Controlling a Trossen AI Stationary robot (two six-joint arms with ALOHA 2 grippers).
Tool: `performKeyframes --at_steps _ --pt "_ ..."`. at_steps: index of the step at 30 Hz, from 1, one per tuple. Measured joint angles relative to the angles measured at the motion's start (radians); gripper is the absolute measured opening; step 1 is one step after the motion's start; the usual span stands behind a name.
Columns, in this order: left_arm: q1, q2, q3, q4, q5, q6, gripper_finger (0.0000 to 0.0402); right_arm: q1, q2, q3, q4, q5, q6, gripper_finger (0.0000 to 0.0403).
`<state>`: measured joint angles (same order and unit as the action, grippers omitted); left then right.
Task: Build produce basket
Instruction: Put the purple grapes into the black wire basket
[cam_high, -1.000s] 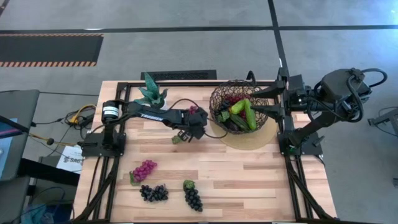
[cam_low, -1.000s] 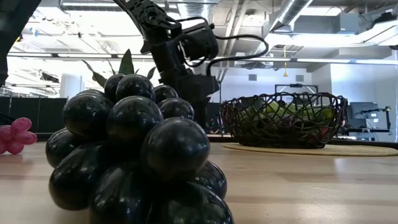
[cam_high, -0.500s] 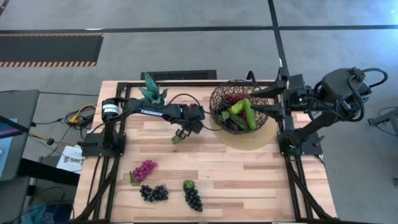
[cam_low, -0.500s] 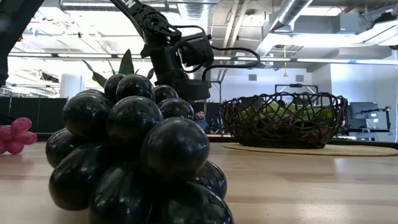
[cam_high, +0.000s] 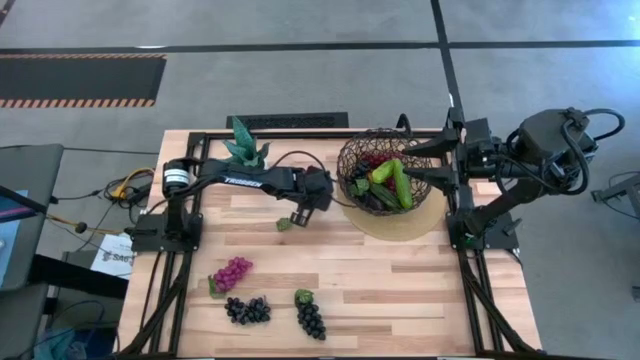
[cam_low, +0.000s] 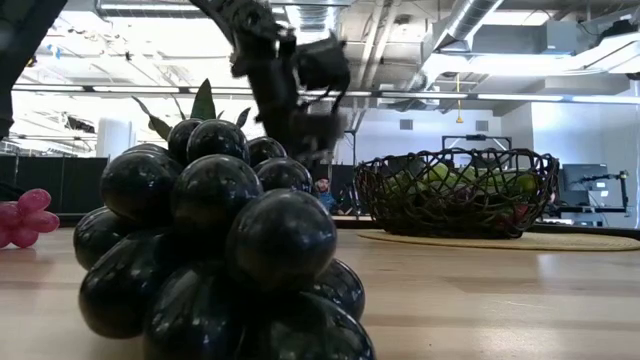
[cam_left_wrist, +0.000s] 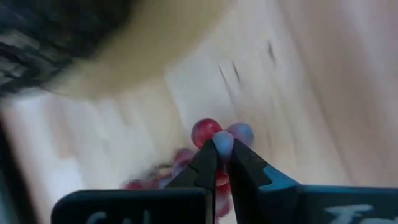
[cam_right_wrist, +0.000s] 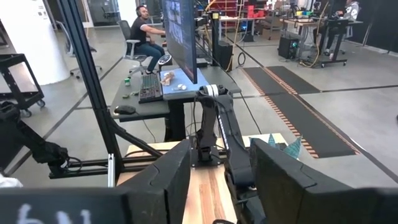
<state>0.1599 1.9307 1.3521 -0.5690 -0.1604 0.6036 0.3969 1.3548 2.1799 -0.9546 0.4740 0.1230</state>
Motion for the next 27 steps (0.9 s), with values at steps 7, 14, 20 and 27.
performKeyframes --at_steps 7,14,20,27 --pt "-0.028 -0.043 0.179 -0.176 0.023 -0.066 0.0 0.007 -0.005 0.0 -0.002 -0.002 -0.001 0.0181" --pt "-0.064 -0.055 0.379 -0.346 0.025 -0.097 0.0 0.039 -0.03 0.0 0.0 -0.003 -0.001 0.018" --pt "-0.105 -0.055 0.528 -0.366 0.024 -0.074 0.0 0.062 -0.057 0.0 -0.005 -0.003 -0.002 0.0179" --pt "-0.083 -0.054 0.623 -0.206 0.069 -0.055 0.0 0.061 -0.088 0.0 -0.009 -0.002 -0.016 0.0178"
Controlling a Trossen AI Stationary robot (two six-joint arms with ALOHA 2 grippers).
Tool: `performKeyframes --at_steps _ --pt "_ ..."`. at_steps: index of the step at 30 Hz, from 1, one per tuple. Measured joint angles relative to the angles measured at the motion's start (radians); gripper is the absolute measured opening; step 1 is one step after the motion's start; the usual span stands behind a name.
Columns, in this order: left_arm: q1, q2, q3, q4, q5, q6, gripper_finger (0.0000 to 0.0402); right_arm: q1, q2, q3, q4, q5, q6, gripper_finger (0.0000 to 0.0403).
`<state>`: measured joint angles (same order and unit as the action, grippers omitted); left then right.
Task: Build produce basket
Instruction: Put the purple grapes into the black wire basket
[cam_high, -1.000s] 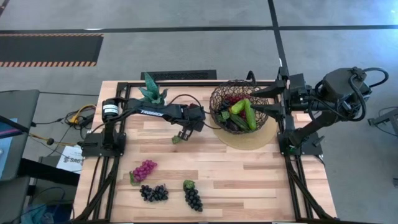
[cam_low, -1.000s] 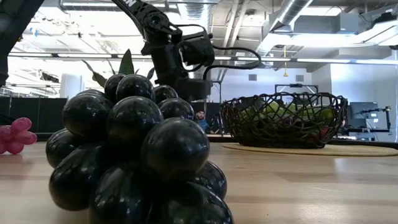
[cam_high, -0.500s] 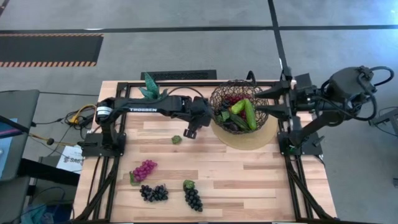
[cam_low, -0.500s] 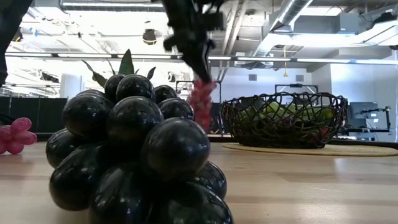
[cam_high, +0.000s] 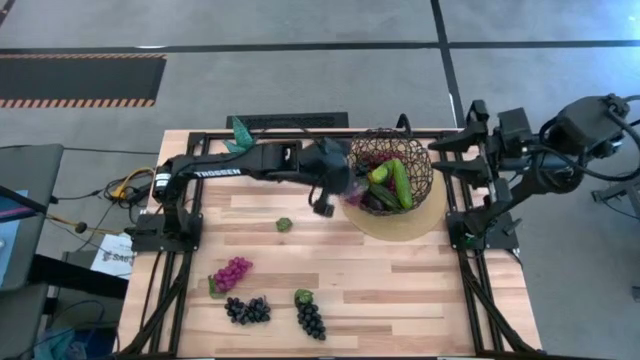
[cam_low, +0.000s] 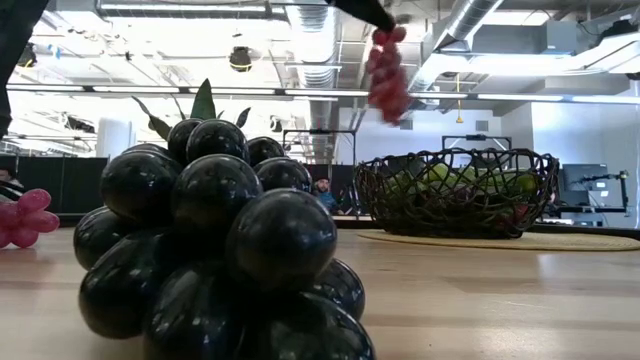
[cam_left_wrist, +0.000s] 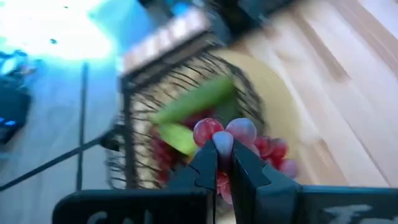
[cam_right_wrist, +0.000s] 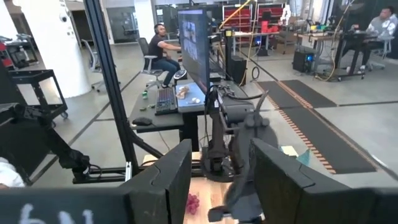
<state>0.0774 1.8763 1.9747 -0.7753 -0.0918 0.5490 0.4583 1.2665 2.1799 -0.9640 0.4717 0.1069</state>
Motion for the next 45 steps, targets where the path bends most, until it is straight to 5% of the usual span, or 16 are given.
performKeyframes --at_steps 9,15,35,45 --pt "0.174 0.032 0.002 0.173 0.016 -0.293 0.0 0.0 -0.012 0.0 0.0 0.0 -0.032 0.0178" --pt "0.241 0.116 -0.001 0.234 0.218 -0.41 0.0 0.0 -0.01 0.0 -0.018 0.0 -0.04 0.0175" --pt "0.263 0.288 -0.001 0.328 0.132 -0.468 0.0002 -0.001 -0.01 0.0 -0.108 0.0 -0.037 0.0172" --pt "0.26 0.287 0.028 0.268 0.138 -0.435 0.0082 -0.001 -0.01 0.0 -0.139 0.0 -0.037 0.0175"
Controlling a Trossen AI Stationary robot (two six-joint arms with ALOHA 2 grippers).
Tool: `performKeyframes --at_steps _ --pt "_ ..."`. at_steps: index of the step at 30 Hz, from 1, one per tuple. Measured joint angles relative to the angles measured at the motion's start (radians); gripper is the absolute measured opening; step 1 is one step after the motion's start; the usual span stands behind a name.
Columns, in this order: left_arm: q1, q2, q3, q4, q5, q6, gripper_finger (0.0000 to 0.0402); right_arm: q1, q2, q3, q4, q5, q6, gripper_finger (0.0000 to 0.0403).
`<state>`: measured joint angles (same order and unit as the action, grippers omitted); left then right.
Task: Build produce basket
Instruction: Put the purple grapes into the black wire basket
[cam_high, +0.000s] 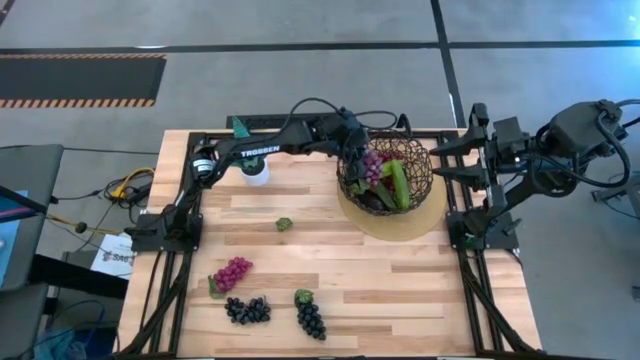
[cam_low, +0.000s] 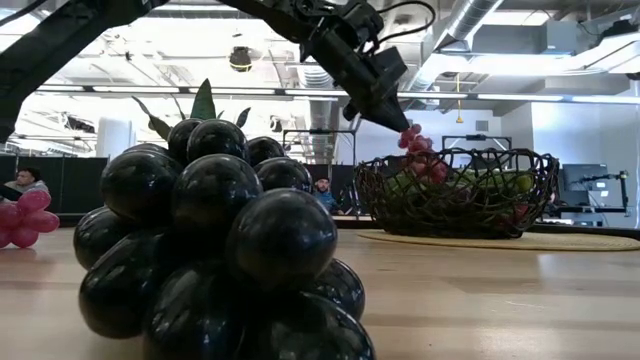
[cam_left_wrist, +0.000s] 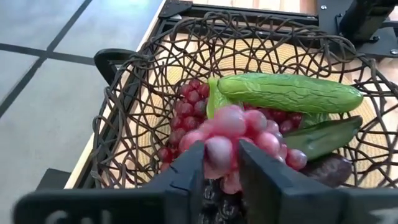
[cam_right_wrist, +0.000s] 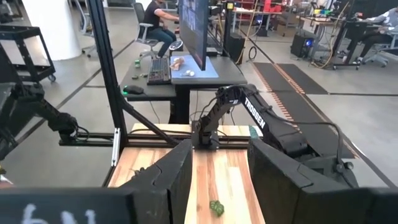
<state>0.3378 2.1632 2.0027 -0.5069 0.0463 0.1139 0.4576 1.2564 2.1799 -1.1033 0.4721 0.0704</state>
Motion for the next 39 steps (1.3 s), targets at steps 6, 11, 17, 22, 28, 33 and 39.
performKeyframes --at_steps 6,11,17,22,28,33,39 --pt "-0.004 -0.002 0.106 -0.11 -0.003 0.003 0.0161 0.0 0.0 0.0 -0.016 -0.001 0.0 0.017" --pt "-0.017 -0.003 0.219 -0.191 -0.007 0.002 0.0209 0.0 0.0 0.0 -0.037 -0.003 0.0 0.017" --pt "-0.069 -0.025 0.346 -0.347 -0.047 -0.016 0.0213 -0.007 0.0 0.0 -0.049 -0.003 0.007 0.0173" --pt "-0.143 -0.13 0.321 -0.472 -0.158 -0.024 0.0203 -0.038 0.012 0.0 -0.05 -0.002 0.0 0.0169" --pt "-0.275 -0.25 0.321 -0.67 -0.434 -0.125 0.0194 -0.083 0.032 0.0 -0.025 0.006 -0.05 0.0162" --pt "-0.421 -0.335 0.321 -0.897 -0.664 -0.367 0.0193 -0.117 0.051 0.0 -0.028 0.007 -0.037 0.0158" --pt "-0.634 -0.408 0.296 -1.054 -0.848 -0.739 0.0193 -0.153 0.099 0.0 -0.078 0.001 0.013 0.0159"
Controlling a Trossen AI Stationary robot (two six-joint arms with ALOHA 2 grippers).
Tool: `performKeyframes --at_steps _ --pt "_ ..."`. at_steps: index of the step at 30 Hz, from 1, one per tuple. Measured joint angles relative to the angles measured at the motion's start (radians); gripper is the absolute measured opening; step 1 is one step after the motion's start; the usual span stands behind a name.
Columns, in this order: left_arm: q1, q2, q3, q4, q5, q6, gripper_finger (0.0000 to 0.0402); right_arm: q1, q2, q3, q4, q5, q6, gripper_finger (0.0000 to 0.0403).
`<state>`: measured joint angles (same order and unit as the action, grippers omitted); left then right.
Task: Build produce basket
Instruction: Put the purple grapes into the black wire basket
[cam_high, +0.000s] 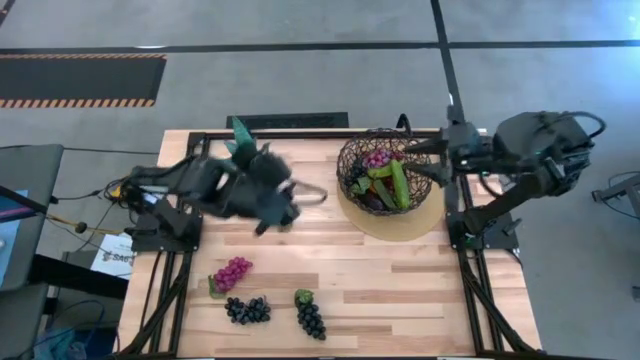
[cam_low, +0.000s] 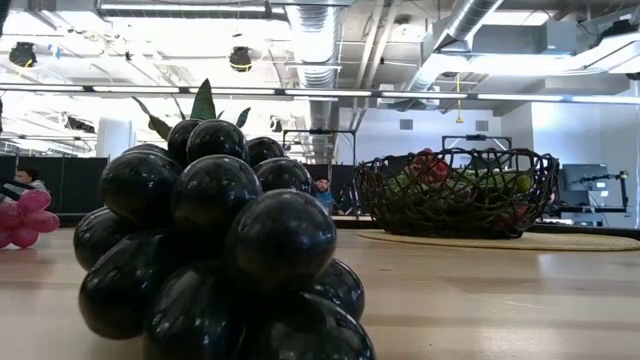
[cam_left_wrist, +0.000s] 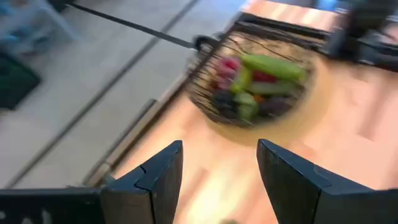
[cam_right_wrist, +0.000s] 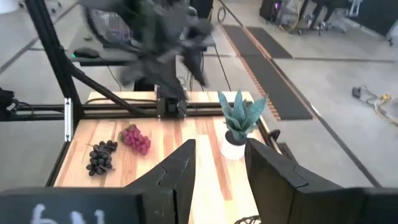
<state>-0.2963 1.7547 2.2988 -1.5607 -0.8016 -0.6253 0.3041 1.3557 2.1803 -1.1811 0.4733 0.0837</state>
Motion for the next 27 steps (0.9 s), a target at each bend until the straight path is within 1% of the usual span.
performKeyframes --at_steps 3,4,7,11,13,15,18,20,22,24,27 --pt "-0.093 -0.013 -0.015 -0.009 -0.026 -0.124 0.0193 -0.006 0.036 0.0 0.004 -0.002 -0.01 0.0159" --pt "-0.12 -0.013 -0.031 -0.009 -0.047 -0.17 0.0193 -0.004 0.05 0.0 0.004 -0.004 -0.01 0.0159" --pt "-0.192 -0.021 -0.09 -0.009 -0.051 -0.246 0.0185 -0.003 0.094 0.0 0.008 -0.008 -0.01 0.0156" --pt "-0.259 -0.06 -0.23 -0.008 -0.029 -0.324 0.0163 -0.003 0.153 0.0 0.025 -0.008 -0.002 0.0153" --pt "-0.279 -0.096 -0.322 -0.008 0.015 -0.361 0.015 -0.003 0.183 0.0 0.06 -0.008 -0.002 0.0153" --pt "-0.306 -0.161 -0.434 -0.01 0.074 -0.42 0.0137 0.001 0.208 0.0 0.098 -0.02 -0.002 0.0153" --pt "-0.339 -0.283 -0.624 -0.011 0.156 -0.547 0.0123 0.009 0.232 0.0 0.163 -0.04 -0.001 0.0156" --pt "-0.37 -0.375 -0.758 -0.011 0.205 -0.66 0.0118 0.02 0.245 0.0 0.197 -0.045 0.007 0.0157" --pt "-0.4 -0.47 -0.884 -0.013 0.259 -0.791 0.0117 0.029 0.259 0.0 0.198 -0.045 0.042 0.0157" --pt "-0.432 -0.549 -0.996 -0.013 0.334 -0.908 0.0116 0.037 0.273 0.0 0.191 -0.045 0.093 0.0157" --pt "-0.475 -0.628 -1.133 -0.006 0.435 -1.017 0.0116 0.051 0.299 0.0 0.175 -0.045 0.17 0.0156"
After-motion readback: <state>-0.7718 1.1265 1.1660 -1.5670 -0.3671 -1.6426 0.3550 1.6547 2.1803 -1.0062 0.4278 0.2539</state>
